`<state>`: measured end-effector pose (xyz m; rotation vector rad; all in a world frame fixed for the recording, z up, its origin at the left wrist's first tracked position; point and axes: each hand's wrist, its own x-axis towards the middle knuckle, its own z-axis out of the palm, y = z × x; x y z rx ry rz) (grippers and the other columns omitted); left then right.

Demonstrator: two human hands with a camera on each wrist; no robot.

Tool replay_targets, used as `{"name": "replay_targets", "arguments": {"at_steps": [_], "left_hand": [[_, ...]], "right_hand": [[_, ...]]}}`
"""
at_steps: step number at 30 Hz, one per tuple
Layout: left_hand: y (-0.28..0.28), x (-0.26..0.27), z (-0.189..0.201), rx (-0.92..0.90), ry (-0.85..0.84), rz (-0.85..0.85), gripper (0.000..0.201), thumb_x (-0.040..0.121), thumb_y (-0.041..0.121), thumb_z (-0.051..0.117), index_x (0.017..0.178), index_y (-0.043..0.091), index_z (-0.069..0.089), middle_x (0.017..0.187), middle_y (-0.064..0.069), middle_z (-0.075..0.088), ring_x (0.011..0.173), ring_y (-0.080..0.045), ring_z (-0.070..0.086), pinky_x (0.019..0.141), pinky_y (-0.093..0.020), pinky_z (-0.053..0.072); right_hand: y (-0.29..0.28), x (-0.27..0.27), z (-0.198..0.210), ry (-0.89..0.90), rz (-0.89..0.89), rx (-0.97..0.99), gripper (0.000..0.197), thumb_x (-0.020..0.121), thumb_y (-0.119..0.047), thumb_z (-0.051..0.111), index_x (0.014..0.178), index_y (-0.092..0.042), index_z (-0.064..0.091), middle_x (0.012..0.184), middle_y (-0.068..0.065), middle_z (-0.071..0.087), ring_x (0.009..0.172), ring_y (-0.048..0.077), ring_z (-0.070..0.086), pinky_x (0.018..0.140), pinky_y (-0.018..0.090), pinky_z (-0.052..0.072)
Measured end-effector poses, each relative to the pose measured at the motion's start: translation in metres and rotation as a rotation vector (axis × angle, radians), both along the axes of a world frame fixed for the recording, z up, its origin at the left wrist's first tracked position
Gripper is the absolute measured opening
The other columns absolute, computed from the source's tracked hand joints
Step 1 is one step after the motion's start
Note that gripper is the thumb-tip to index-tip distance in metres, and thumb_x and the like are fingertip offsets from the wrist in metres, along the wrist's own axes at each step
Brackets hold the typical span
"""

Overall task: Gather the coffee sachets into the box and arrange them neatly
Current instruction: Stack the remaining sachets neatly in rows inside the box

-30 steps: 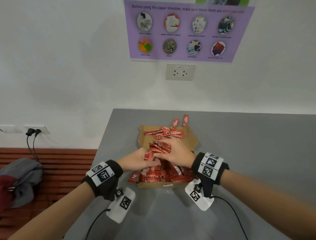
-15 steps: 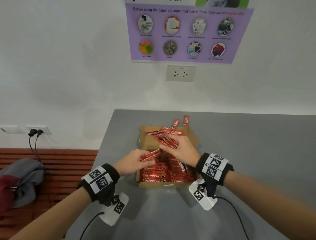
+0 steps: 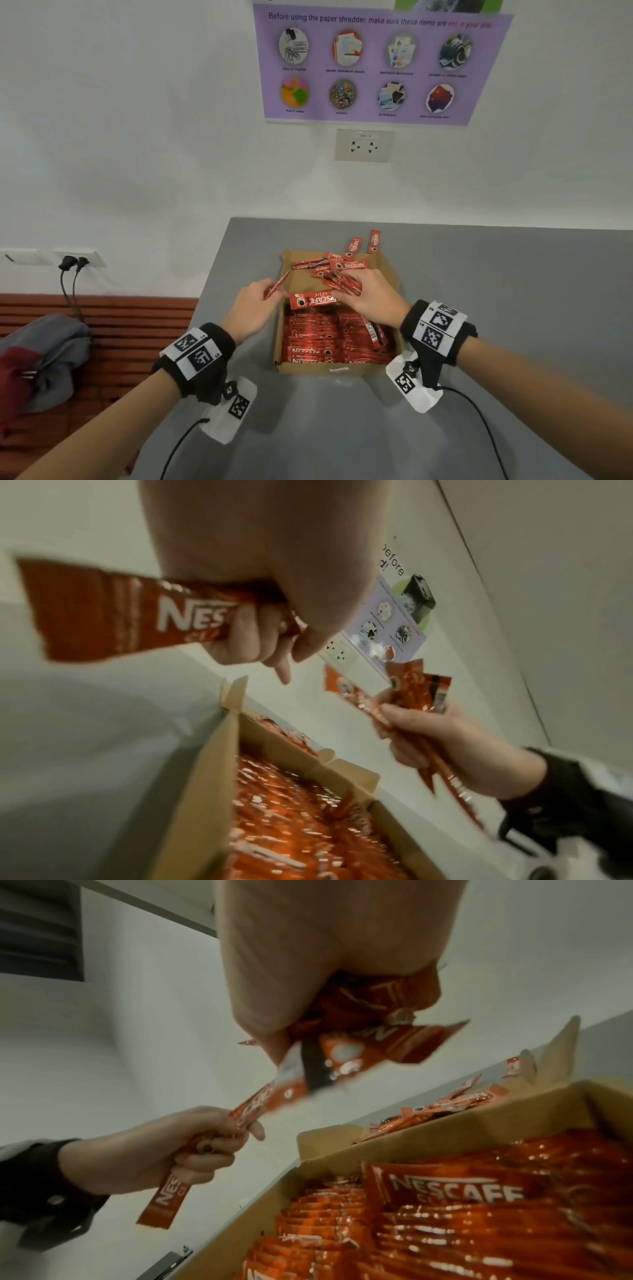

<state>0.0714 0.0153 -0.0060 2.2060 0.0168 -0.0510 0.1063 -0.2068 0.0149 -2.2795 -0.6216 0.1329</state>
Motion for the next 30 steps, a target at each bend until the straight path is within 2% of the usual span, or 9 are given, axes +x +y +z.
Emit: {"name": "replay_targets", "arguments": {"at_steps": [3,7,12,16,18,20,22,25,30], "left_hand": [[-0.011,-0.003,0.009,-0.226,0.032,-0.096,0.020,0.091,0.026,0.057,0.097,0.008,0.064,0.085,0.004,0.065,0.059,0.004,0.060,0.053,-0.006,0.040],[-0.016,0.003,0.009,-0.090,0.056,-0.196,0.011,0.077,0.019,0.075,0.079,0.022,0.065,0.080,0.007,0.068,0.069,0.002,0.064,0.063,-0.011,0.048],[-0.023,0.001,0.002,-0.428,0.102,-0.029,0.023,0.076,0.020,0.075,0.086,0.000,0.067,0.084,-0.015,0.072,0.081,-0.027,0.070,0.078,-0.037,0.056],[-0.027,-0.004,-0.005,-0.551,0.114,0.051,0.013,0.079,0.018,0.073,0.082,0.007,0.068,0.076,-0.006,0.072,0.074,-0.023,0.067,0.061,-0.028,0.050],[-0.027,-0.006,-0.007,-0.480,0.093,0.040,0.017,0.077,0.019,0.075,0.082,0.005,0.067,0.078,-0.008,0.072,0.075,-0.026,0.067,0.064,-0.028,0.052],[-0.023,-0.008,-0.008,-0.303,0.068,-0.015,0.024,0.074,0.022,0.077,0.073,0.004,0.062,0.074,-0.001,0.070,0.071,-0.012,0.067,0.065,-0.018,0.051],[-0.017,-0.009,-0.006,-0.021,0.108,-0.131,0.024,0.073,0.024,0.079,0.068,0.017,0.057,0.073,0.006,0.067,0.066,-0.001,0.062,0.064,-0.012,0.048],[-0.007,-0.006,-0.005,0.470,0.234,-0.347,0.043,0.070,0.037,0.078,0.104,0.016,0.062,0.104,0.000,0.068,0.090,-0.014,0.064,0.077,-0.021,0.048],[-0.015,-0.005,-0.008,0.682,0.234,-0.459,0.057,0.072,0.046,0.074,0.117,0.016,0.055,0.116,-0.002,0.063,0.102,-0.019,0.061,0.085,-0.026,0.045]], "right_hand": [[0.004,-0.001,-0.002,0.022,0.027,-0.017,0.025,0.087,-0.024,0.065,0.109,-0.013,0.066,0.093,0.001,0.071,0.078,0.014,0.066,0.074,0.035,0.054],[0.010,-0.002,0.003,-0.007,0.034,0.024,0.037,0.084,-0.023,0.068,0.118,-0.011,0.061,0.108,0.001,0.068,0.087,0.005,0.061,0.078,0.015,0.048],[0.024,-0.005,0.000,-0.051,-0.112,0.243,0.054,0.079,-0.028,0.073,0.127,-0.017,0.051,0.113,-0.011,0.060,0.100,-0.002,0.056,0.083,0.003,0.040],[0.031,-0.012,-0.014,-0.021,-0.132,0.276,0.034,0.080,-0.024,0.073,0.110,-0.010,0.065,0.102,-0.001,0.070,0.090,0.005,0.064,0.084,0.022,0.051],[0.031,-0.014,-0.017,0.037,-0.124,0.324,0.027,0.080,-0.021,0.073,0.104,-0.010,0.069,0.096,-0.001,0.072,0.087,0.006,0.066,0.083,0.026,0.053],[0.028,-0.015,-0.017,0.019,-0.101,0.278,0.028,0.081,-0.022,0.072,0.106,-0.011,0.068,0.098,-0.003,0.071,0.088,0.004,0.065,0.082,0.021,0.051],[0.020,-0.016,-0.015,0.035,-0.042,0.196,0.029,0.082,-0.022,0.071,0.107,-0.009,0.067,0.096,-0.005,0.070,0.083,0.000,0.064,0.077,0.014,0.050],[0.009,-0.022,-0.020,0.247,0.107,0.053,0.018,0.082,-0.018,0.071,0.094,-0.005,0.067,0.081,-0.004,0.069,0.064,-0.004,0.063,0.061,0.011,0.048],[0.012,-0.032,-0.036,0.190,0.178,-0.129,0.035,0.080,-0.029,0.073,0.112,-0.017,0.065,0.107,-0.006,0.069,0.092,0.002,0.063,0.085,0.019,0.050]]}}
